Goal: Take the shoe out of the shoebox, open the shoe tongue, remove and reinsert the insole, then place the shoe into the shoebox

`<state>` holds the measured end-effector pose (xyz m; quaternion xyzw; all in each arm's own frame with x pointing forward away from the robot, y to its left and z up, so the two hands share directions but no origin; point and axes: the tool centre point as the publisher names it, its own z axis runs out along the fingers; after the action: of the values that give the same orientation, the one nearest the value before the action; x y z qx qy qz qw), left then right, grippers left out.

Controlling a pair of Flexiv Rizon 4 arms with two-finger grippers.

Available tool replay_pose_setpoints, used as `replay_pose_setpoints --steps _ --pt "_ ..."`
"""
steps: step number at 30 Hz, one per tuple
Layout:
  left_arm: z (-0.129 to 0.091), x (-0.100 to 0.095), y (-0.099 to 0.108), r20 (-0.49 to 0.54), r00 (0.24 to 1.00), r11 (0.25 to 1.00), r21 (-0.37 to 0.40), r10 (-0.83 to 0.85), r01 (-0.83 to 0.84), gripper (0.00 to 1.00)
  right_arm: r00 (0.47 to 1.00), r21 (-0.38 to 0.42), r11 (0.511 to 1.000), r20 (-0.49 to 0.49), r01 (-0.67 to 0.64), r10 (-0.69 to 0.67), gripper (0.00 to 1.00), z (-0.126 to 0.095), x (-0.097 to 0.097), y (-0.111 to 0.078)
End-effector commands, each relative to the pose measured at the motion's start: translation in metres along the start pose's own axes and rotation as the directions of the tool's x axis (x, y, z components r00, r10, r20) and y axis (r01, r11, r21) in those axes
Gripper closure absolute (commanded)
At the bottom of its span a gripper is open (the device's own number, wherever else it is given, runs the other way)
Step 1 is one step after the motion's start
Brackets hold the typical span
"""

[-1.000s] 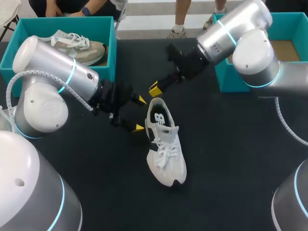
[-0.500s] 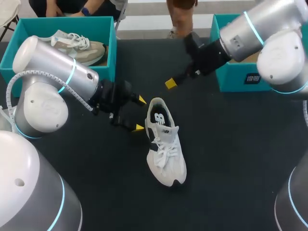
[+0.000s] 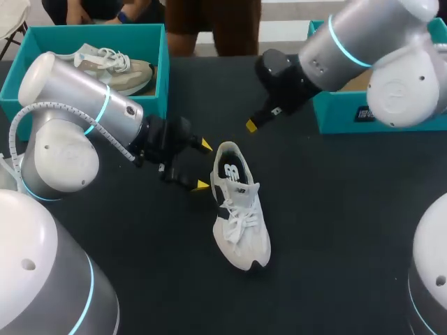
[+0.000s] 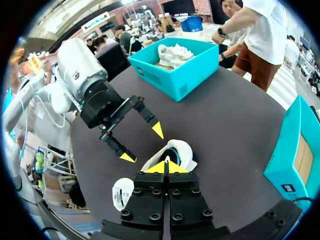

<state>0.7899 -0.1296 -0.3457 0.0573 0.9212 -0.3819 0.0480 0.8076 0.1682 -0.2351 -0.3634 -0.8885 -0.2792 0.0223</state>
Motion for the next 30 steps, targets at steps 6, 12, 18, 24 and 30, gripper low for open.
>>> replay_pose_setpoints --steps 6,12,18,24,30 --pt "0.001 0.0 -0.001 0.0 1.0 1.0 -0.005 -0.001 0.001 0.0 0.979 0.042 0.999 0.204 -0.007 -0.002 1.0 0.0 0.004 0.006" --pt "-0.004 0.0 0.001 0.006 1.0 1.0 -0.008 0.003 -0.003 0.0 0.979 0.042 0.999 0.204 -0.007 -0.002 1.0 0.0 0.004 0.006" --pt "-0.049 -0.005 0.018 -0.002 1.0 0.999 0.037 -0.013 0.013 0.0 0.927 0.031 0.981 0.334 -0.193 0.171 1.0 0.029 0.006 0.005" --pt "-0.083 -0.016 0.03 -0.023 0.999 0.996 0.078 -0.037 0.039 0.0 0.875 0.059 0.955 0.421 -0.29 0.24 1.0 0.054 0.011 0.002" --pt "-0.101 -0.026 0.033 -0.001 1.0 0.997 0.078 -0.02 0.02 0.0 0.848 0.05 0.933 0.438 -0.356 0.3 1.0 0.078 0.022 -0.004"
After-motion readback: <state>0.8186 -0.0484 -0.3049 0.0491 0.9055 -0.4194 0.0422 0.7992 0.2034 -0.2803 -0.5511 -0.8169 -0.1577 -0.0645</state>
